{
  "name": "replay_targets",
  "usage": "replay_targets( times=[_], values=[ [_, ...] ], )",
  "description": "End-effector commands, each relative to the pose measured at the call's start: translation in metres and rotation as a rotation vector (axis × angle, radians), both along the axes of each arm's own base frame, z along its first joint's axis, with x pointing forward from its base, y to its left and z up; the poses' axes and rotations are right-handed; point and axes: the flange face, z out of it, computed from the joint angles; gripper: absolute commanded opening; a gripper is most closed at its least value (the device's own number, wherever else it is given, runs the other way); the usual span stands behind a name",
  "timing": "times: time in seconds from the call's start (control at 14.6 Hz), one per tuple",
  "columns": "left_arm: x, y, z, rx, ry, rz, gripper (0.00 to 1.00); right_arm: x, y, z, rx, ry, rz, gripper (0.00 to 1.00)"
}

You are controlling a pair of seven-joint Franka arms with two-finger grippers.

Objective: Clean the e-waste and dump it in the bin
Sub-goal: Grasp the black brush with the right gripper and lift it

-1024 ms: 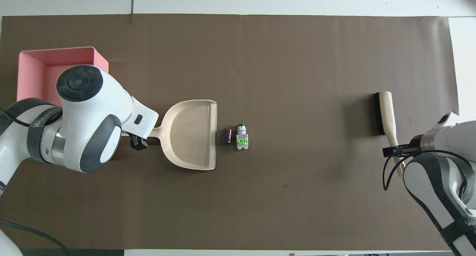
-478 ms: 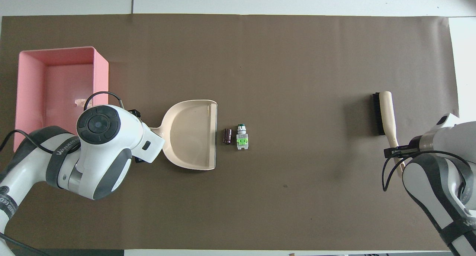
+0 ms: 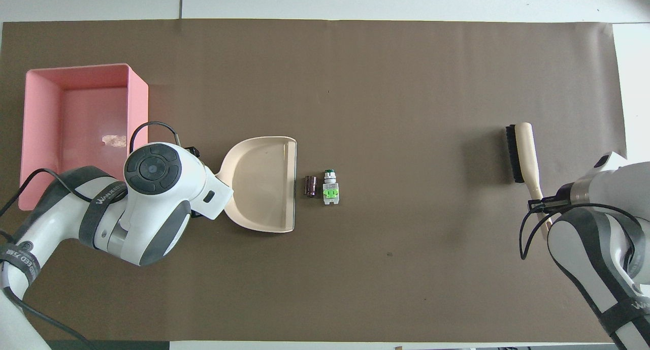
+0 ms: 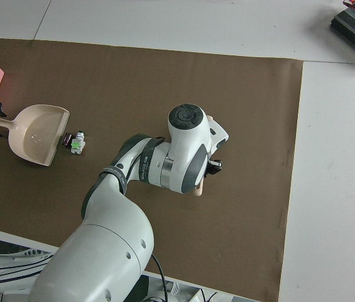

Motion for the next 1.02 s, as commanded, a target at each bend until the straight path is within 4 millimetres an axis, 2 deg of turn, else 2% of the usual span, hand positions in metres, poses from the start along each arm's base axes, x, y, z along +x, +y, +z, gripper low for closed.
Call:
replay_targets(
  times=[0.0,0.07,0.2,0.41,0.55,0.61,0.75,0.89,0.96],
  values=[
    [0.012,-0.004,0.005,0.005,-0.017,-0.006,0.84,0.020,0.014,0.039,0.004,0.002,0.001,0.00],
    [0.009,-0.004,0.002,0.010,-0.008,-0.010,0.82,0.024,0.018,0.054,0.002,0.004,-0.013,0.00],
    [0.004,0.000,-0.002,0.021,0.011,-0.005,0.81,0.026,0.049,0.078,-0.007,0.018,-0.040,0.00],
    [0.001,-0.001,-0.011,0.028,0.027,-0.005,0.80,0.008,0.134,0.092,-0.045,0.039,-0.099,0.00],
    [0.005,-0.002,-0.009,0.021,0.016,-0.002,0.79,-0.006,0.186,0.091,-0.065,0.038,-0.136,0.00],
    [0.005,-0.003,-0.008,0.021,0.014,-0.002,0.75,-0.014,0.209,0.090,-0.073,0.035,-0.142,0.00],
    [0.003,-0.001,-0.009,0.028,0.026,0.003,0.57,-0.035,0.247,0.083,-0.092,0.038,-0.163,0.00],
    [0.003,0.000,-0.010,0.030,0.030,0.004,0.48,-0.066,0.316,0.063,-0.118,0.026,-0.190,0.00],
    [0.001,0.000,-0.011,0.033,0.034,0.007,0.44,-0.077,0.338,0.053,-0.119,0.019,-0.184,0.00]
  ],
)
